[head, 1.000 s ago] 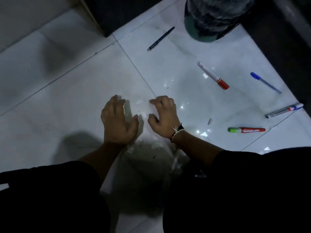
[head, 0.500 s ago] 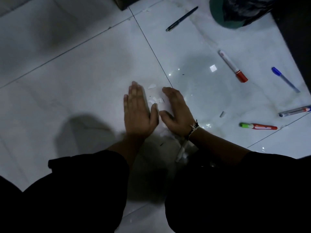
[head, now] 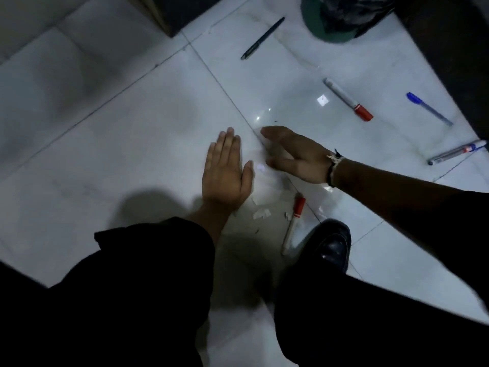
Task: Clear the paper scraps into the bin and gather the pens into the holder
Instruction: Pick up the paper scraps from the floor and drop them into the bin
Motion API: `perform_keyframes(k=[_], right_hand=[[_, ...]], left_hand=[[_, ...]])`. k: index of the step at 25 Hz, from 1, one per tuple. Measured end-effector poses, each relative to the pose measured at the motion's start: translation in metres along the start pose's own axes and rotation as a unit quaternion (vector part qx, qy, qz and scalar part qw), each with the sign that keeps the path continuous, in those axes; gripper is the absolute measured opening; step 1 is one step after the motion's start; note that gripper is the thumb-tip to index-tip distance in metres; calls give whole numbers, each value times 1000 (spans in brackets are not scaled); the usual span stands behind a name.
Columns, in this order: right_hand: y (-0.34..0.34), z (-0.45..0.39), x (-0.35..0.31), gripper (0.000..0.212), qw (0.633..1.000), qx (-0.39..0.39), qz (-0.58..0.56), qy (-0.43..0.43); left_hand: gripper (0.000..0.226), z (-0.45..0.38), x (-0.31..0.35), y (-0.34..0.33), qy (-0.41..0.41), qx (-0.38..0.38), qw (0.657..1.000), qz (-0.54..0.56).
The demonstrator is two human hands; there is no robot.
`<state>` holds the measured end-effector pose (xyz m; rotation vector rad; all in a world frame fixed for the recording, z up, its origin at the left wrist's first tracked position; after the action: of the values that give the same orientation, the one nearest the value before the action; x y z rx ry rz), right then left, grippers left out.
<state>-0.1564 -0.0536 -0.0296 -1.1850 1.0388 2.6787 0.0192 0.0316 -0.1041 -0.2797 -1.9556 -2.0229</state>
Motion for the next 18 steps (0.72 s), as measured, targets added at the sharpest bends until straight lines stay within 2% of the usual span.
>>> perform_keyframes(k=[2, 5, 7, 8, 10, 12, 16, 18], right_hand=[[26, 27, -16, 73, 999, -13, -12, -28], [45, 53, -43, 67, 993, 0, -93, -79], [37, 60, -54, 60, 987, 61, -122, -90], [29, 60, -53, 49, 984, 97, -121, -85], [5, 53, -46, 26, 976, 182, -83, -86], [-18, 52, -27, 16, 955, 258, -47, -136], [-77, 73, 8, 38, 915, 292, -15, -279], [-101, 85, 11, 44, 899, 301, -5, -317]], left_hand=[[69, -5, -3, 3, -21, 13, 999, -27], [67, -6, 1, 12, -21, 37, 998, -38], [66, -5, 9, 14, -35, 24, 999, -25], [67, -1, 10, 13, -31, 12, 999, -23], [68, -1, 4, 8, -29, 13, 999, -39], [69, -4, 2, 4, -26, -7, 999, -44], [67, -6, -3, 4, -37, 3, 999, -31], [67, -8, -5, 4, -42, 4, 999, -24]])
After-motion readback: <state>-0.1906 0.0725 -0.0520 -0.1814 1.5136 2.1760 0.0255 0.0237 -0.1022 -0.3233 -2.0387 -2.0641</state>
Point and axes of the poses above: each hand's wrist, its own z-axis away from the middle knuckle, its own y-axis out of the back of the hand, x = y × z, the point moved 3 cm from there along -z, towards the middle knuckle, and after that the axes turned 3 degrees about y, right-handed, at the moved point
